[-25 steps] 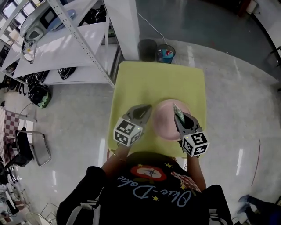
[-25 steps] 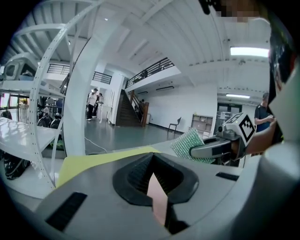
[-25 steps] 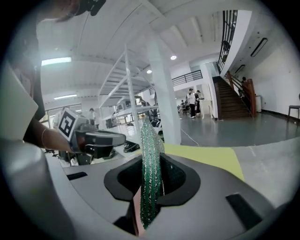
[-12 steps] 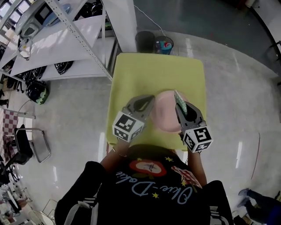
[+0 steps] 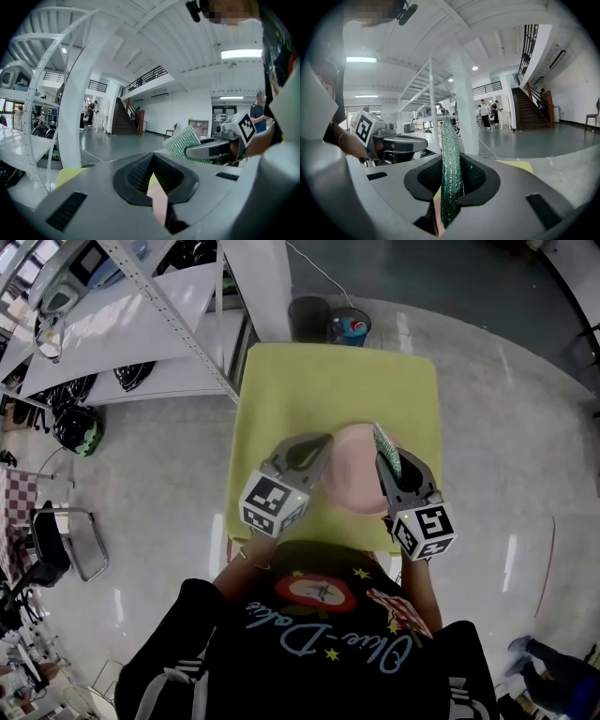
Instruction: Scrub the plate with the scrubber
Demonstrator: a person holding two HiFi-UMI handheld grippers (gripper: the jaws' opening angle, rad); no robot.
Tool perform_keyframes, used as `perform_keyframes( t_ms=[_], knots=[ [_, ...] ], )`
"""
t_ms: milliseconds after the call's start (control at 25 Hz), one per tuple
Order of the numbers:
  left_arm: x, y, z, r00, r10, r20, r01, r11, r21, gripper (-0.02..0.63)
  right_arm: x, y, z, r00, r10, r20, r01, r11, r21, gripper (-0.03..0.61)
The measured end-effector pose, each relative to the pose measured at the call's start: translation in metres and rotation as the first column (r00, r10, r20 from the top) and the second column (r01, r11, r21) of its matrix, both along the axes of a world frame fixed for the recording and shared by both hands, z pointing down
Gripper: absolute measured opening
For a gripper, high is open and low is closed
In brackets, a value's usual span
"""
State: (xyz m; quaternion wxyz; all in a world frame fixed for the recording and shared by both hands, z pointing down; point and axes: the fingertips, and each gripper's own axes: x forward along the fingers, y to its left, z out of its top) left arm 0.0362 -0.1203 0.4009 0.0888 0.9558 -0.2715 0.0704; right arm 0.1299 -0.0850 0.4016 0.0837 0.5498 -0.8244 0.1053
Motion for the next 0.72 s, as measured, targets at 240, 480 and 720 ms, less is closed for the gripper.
perform_keyframes(
  t_ms=[240, 480, 720],
  knots=[
    [0.0004, -0.0002, 0.0008, 1.0, -0.003, -0.001, 0.003, 1.0, 0.004, 0.002, 0.0007, 0.0005, 0.0009, 1.0, 0.003, 0.001, -0.003, 1.0, 0.003, 0.063],
    [0.0025, -0.0006, 0.0009, 1.0, 0.006, -0.004, -0.006, 1.0, 0.005, 0.002, -0.0007, -0.0014, 0.0013, 1.0, 0.002, -0.002, -0.002, 1.0, 0.002, 0.063],
    [0.0041, -0.0008, -0.0022, 1.0, 0.01, -0.002, -0.01, 1.0, 0.009, 0.002, 0.0003, -0.0016, -0.0017, 1.0, 0.004, -0.002, -0.004, 1.0, 0.003, 0.063]
  ],
)
